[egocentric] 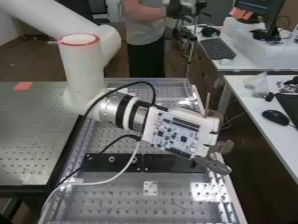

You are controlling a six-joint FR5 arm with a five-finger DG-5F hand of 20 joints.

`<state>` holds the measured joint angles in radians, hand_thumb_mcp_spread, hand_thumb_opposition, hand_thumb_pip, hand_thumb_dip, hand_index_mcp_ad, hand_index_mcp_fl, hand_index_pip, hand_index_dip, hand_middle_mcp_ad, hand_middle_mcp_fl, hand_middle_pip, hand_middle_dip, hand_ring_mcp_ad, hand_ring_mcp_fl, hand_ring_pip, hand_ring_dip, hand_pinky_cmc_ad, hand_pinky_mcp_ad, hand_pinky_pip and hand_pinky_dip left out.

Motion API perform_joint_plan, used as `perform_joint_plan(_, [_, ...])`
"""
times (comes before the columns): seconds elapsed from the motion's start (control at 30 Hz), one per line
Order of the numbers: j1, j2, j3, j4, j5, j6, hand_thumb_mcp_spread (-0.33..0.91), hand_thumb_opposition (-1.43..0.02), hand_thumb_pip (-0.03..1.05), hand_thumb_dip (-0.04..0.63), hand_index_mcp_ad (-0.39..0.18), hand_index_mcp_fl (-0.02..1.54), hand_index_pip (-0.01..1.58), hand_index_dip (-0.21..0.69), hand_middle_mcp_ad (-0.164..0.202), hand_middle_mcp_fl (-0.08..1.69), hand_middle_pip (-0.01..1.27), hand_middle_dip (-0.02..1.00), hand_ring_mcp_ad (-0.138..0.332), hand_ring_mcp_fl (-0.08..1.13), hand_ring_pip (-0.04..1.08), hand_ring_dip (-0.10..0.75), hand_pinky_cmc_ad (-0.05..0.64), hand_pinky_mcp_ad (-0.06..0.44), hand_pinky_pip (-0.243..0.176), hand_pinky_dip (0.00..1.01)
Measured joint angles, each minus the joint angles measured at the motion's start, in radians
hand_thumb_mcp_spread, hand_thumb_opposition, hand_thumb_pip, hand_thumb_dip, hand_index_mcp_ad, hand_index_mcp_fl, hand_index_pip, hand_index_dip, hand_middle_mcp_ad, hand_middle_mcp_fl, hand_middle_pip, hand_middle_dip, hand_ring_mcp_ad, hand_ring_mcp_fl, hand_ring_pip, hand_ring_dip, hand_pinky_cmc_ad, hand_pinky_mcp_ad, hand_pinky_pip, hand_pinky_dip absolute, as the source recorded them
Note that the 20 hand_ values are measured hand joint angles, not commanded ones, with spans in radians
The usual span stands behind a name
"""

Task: Grab the chopstick and place it in the clear container

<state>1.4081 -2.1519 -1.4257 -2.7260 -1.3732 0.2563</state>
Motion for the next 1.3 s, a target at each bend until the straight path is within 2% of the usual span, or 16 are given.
perform_joint_plan(0.27, [0.040, 0.092, -0.045, -0.028, -0.007, -0.065, 0.87, -1.10, 0.43, 0.284, -0.110, 1.16, 0.55, 0.412, -0.007, 1.25, 0.28, 0.72, 0.054, 0.63, 0.11, 0.545, 0.396, 0.332, -0.014, 0.15])
perform_joint_plan(0.53, [0.135, 0.141, -0.084, -0.097, 0.047, -0.082, 0.87, -1.10, 0.42, 0.281, -0.106, 1.16, 0.54, 0.429, -0.003, 1.27, 0.28, 0.72, 0.056, 0.65, 0.11, 0.559, 0.396, 0.332, -0.014, 0.15])
perform_joint_plan(0.6, [0.164, 0.148, -0.092, -0.114, 0.068, -0.083, 0.87, -1.10, 0.42, 0.284, -0.106, 1.16, 0.54, 0.429, 0.007, 1.27, 0.28, 0.72, 0.051, 0.65, 0.12, 0.559, 0.396, 0.328, -0.012, 0.15])
perform_joint_plan(0.73, [0.227, 0.158, -0.105, -0.153, 0.118, -0.075, 0.87, -1.10, 0.42, 0.281, -0.106, 1.16, 0.53, 0.429, 0.009, 1.27, 0.28, 0.72, 0.051, 0.66, 0.11, 0.559, 0.396, 0.328, -0.012, 0.15])
perform_joint_plan(1.0, [0.353, 0.158, -0.113, -0.230, 0.215, -0.026, 0.88, -1.10, 0.42, 0.284, -0.106, 1.16, 0.53, 0.431, 0.010, 1.27, 0.28, 0.71, 0.051, 0.66, 0.11, 0.559, 0.394, 0.340, -0.012, 0.15])
perform_joint_plan(1.3, [0.440, 0.138, -0.085, -0.292, 0.265, 0.003, 0.88, -1.10, 0.42, 0.281, -0.106, 1.16, 0.53, 0.431, 0.012, 1.27, 0.28, 0.71, 0.052, 0.66, 0.11, 0.559, 0.398, 0.339, -0.012, 0.15])
